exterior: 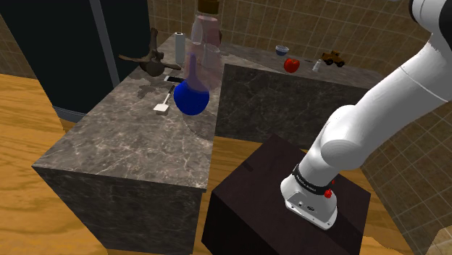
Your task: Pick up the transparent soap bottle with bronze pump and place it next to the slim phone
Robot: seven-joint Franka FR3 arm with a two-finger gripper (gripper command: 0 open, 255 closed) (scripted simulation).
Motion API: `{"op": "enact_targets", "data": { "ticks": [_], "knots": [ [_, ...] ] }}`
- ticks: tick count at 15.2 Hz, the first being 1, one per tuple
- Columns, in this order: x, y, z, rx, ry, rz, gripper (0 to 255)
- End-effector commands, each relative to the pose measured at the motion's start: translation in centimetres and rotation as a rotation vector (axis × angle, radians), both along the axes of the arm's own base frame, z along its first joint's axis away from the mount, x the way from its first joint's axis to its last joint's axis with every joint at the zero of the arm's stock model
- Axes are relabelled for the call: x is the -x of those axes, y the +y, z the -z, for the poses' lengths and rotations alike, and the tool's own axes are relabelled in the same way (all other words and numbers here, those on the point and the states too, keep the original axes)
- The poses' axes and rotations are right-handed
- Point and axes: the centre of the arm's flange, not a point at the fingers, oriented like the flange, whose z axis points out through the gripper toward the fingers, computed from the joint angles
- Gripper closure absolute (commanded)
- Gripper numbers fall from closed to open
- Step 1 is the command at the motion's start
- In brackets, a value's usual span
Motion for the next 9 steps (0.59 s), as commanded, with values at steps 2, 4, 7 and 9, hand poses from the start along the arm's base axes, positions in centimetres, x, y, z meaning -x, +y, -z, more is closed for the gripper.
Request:
{"op": "enact_targets", "data": {
  "ticks": [2, 4, 7, 9],
  "knots": [
    [0.0, 0.1, -1.7, 0.0, 0.0, 0.0, 255],
    [0.0, 0.1, -2.7, 0.0, 0.0, 0.0, 255],
    [0.0, 0.1, -4.3, 0.0, 0.0, 0.0, 255],
    [-0.8, -0.7, -3.8, 0.0, 0.0, 0.0, 255]
  ]
}}
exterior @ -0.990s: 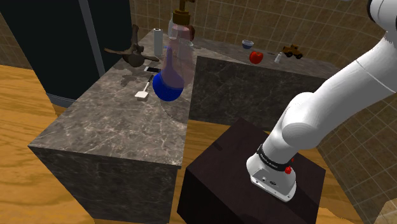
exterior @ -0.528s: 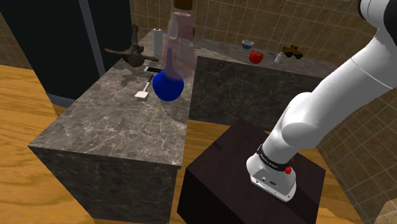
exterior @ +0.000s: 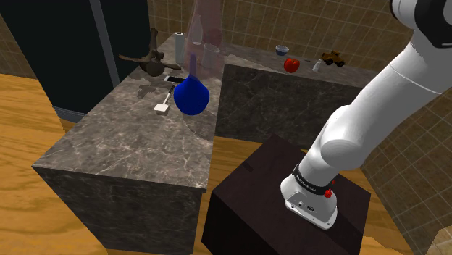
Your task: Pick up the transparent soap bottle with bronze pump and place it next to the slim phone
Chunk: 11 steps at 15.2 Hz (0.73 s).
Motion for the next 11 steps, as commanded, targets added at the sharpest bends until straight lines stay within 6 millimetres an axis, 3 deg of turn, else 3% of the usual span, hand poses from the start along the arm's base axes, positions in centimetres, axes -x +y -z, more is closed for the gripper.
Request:
{"op": "enact_targets", "data": {
  "ticks": [1, 11],
  "knots": [
    [-1.1, -1.2, 0.9, 0.0, 0.0, 0.0, 255],
    [-8.9, -9.4, 7.9, 0.0, 0.0, 0.0, 255]
  ]
}}
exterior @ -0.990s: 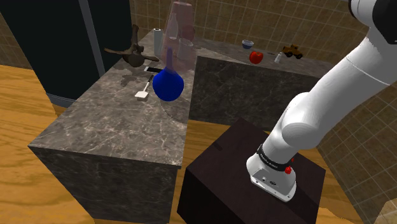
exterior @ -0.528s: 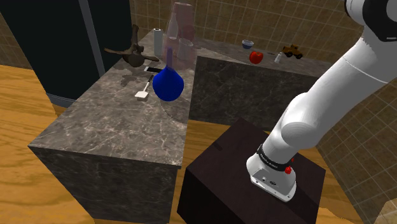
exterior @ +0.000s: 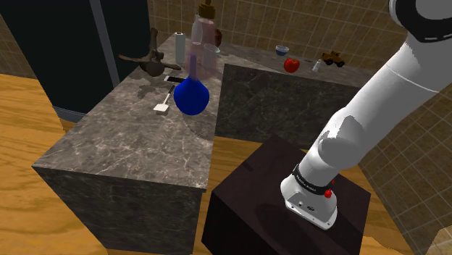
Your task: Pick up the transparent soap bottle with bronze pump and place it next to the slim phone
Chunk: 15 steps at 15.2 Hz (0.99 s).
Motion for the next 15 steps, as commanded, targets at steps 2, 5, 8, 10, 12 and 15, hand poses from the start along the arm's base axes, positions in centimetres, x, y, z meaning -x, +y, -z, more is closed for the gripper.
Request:
{"op": "enact_targets", "data": {
  "ticks": [2, 5, 8, 10, 12, 15],
  "knots": [
    [-2.3, -2.4, 2.0, 0.0, -0.002, -0.001, 255],
    [-4.7, -4.8, 4.1, 0.0, -0.002, -0.001, 255],
    [-7.0, -7.3, 6.1, 0.0, -0.002, -0.001, 255],
    [-8.5, -8.9, 7.5, 0.0, -0.002, -0.001, 255],
    [-10.1, -10.5, 8.9, 0.0, -0.002, -0.001, 255],
    [-12.4, -13.0, 11.0, 0.0, -0.002, -0.001, 255]
  ]
}}
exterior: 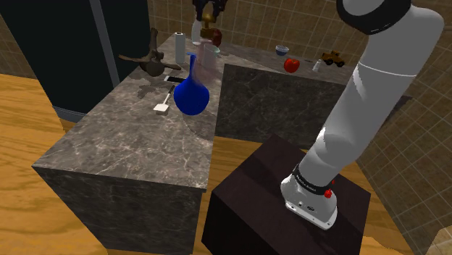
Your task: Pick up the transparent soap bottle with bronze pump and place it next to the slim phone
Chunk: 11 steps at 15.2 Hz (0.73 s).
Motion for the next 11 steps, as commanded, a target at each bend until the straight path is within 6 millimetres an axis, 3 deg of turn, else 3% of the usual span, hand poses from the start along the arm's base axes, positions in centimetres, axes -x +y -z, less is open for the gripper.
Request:
{"op": "enact_targets", "data": {
  "ticks": [1, 11],
  "knots": [
    [-1.7, -2.0, 1.6, 0.0, -0.001, -0.001, 255],
    [-9.4, -10.1, 8.5, 0.0, -0.001, -0.001, 255]
  ]
}}
